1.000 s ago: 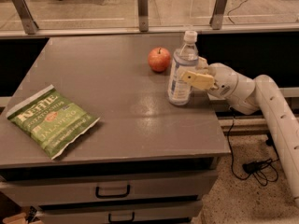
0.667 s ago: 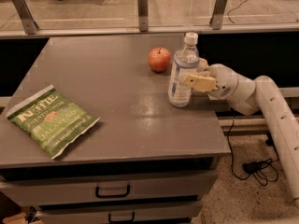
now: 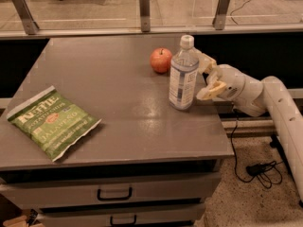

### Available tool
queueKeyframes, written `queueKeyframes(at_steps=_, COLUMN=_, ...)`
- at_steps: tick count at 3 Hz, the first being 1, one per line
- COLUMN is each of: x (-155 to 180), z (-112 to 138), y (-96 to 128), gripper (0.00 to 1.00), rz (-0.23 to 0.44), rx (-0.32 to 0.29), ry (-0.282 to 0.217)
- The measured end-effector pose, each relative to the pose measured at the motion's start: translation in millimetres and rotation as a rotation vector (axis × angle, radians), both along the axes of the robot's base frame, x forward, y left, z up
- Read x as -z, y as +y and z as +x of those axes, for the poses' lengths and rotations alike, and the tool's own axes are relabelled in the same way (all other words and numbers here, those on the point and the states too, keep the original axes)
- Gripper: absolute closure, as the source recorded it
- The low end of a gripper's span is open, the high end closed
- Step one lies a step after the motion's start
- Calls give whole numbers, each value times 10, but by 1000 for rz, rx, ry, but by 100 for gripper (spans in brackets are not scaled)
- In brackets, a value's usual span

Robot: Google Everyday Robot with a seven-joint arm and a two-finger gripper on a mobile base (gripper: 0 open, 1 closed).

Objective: Place blue plastic bottle upright

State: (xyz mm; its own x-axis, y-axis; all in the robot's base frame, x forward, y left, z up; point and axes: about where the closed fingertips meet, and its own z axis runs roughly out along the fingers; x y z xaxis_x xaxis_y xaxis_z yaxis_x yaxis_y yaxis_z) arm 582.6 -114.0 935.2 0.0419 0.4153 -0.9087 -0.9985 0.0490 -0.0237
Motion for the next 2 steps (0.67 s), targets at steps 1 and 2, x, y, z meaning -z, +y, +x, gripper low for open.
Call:
queueKeyframes(at_steps=1, x=-73, z=-7, y=-133, gripper=0, rz=-51, rx=39, ry=7)
queueKeyframes(at_steps=2, x=-312, z=91, y=-557, gripper=0, rz=-196, rx=191, ry=41)
